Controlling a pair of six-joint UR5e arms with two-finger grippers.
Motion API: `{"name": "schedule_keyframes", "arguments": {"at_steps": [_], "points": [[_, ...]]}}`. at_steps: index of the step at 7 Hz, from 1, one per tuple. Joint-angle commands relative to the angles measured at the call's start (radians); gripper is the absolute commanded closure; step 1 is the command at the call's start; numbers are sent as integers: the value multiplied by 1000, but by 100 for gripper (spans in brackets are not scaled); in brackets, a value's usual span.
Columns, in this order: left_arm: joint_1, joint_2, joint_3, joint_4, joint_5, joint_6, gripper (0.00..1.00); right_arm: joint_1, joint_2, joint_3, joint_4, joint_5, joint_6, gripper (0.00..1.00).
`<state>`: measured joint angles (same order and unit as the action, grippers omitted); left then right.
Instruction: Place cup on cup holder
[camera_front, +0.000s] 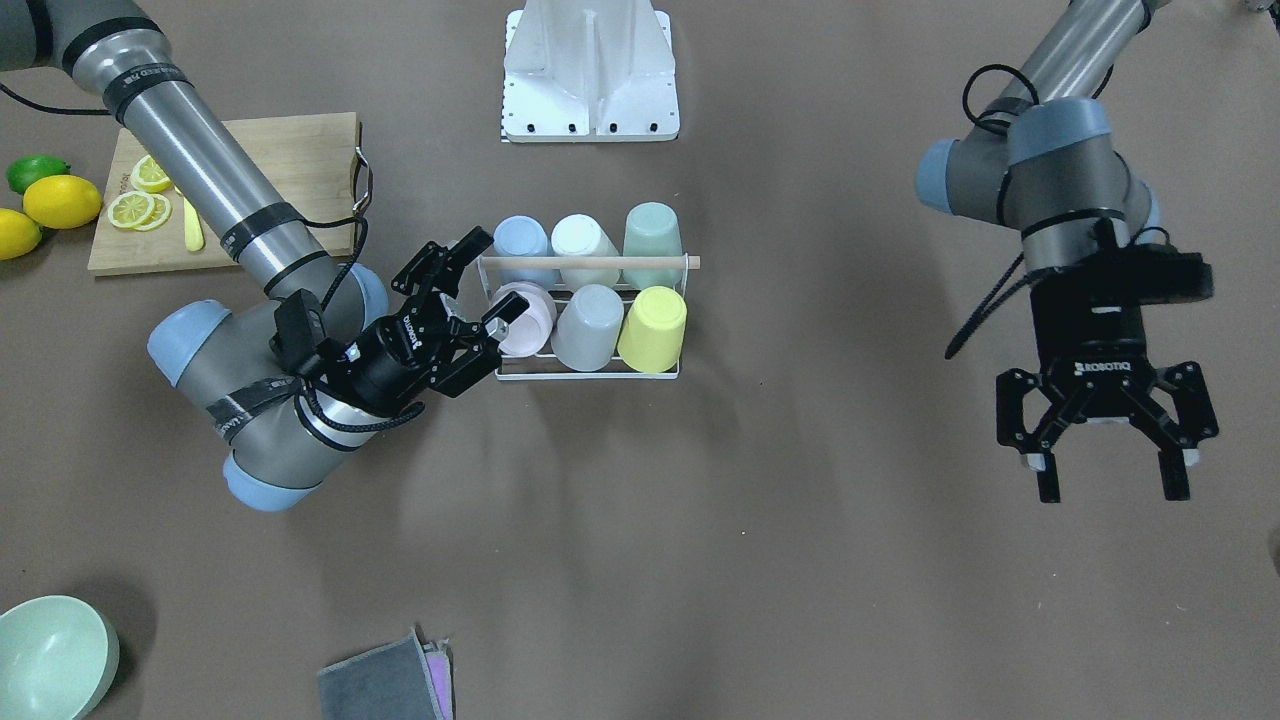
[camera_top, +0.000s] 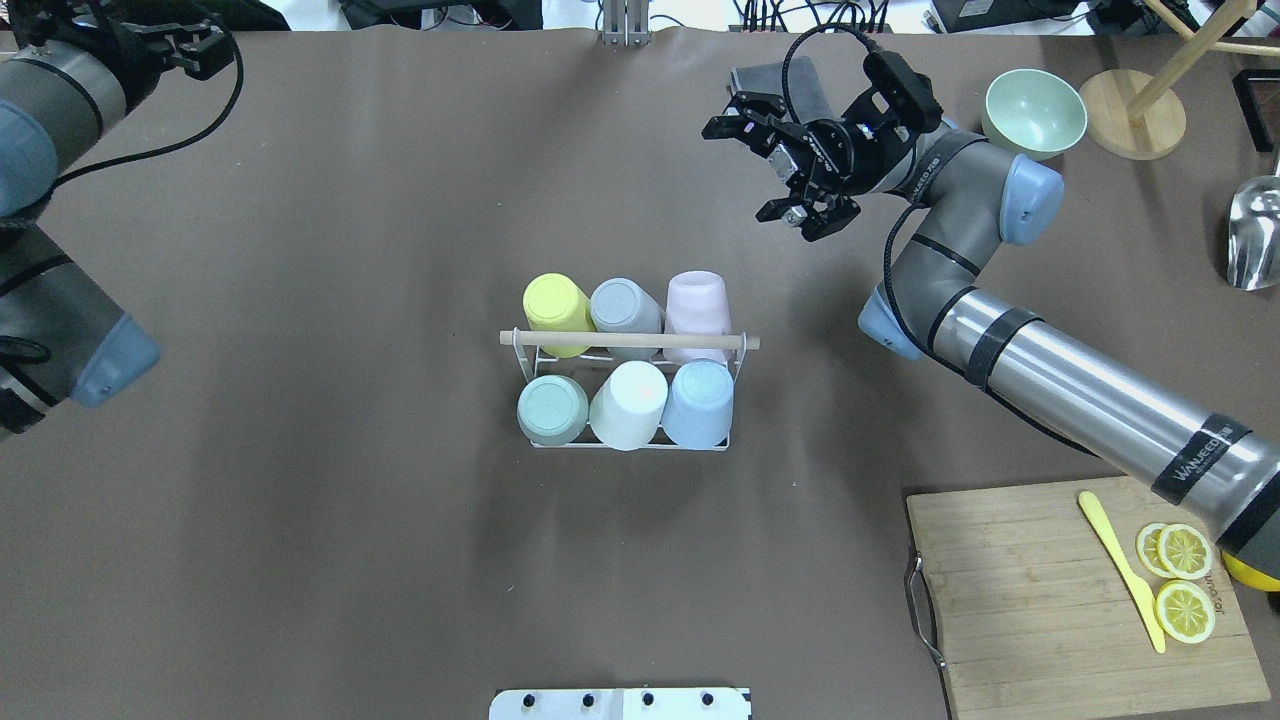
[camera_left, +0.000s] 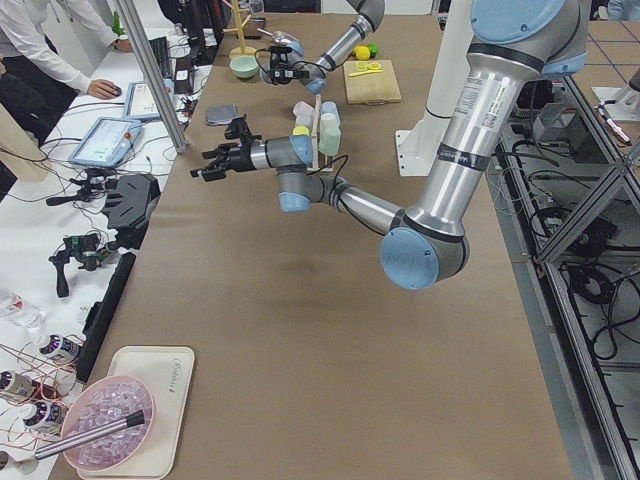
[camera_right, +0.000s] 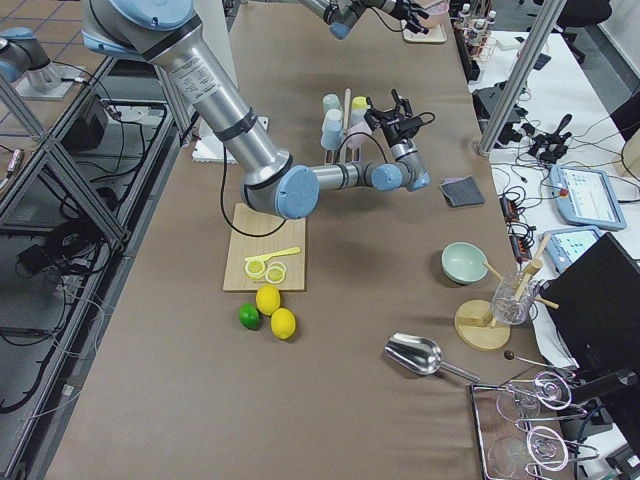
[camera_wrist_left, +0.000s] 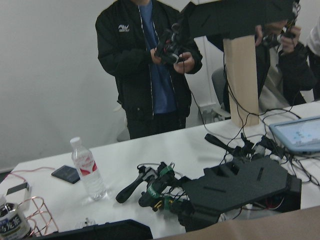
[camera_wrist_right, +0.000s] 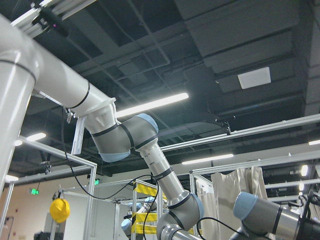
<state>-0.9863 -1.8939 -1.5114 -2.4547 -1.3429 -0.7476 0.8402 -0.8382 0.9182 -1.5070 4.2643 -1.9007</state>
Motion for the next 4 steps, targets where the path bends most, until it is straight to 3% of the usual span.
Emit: {"name": "schedule_keyframes", "arguments": {"at_steps": [1, 3, 4], "points": [[-89, 10, -1, 310, -234, 4, 2, 86, -36, 2, -76, 23, 455, 1], [-167, 48, 11, 371, -478, 14, 3, 154, -36, 40, -203, 12, 871, 3], [-208, 93, 16, 396, -604, 102, 3, 160, -59, 115, -331, 5, 1035, 3]]}}
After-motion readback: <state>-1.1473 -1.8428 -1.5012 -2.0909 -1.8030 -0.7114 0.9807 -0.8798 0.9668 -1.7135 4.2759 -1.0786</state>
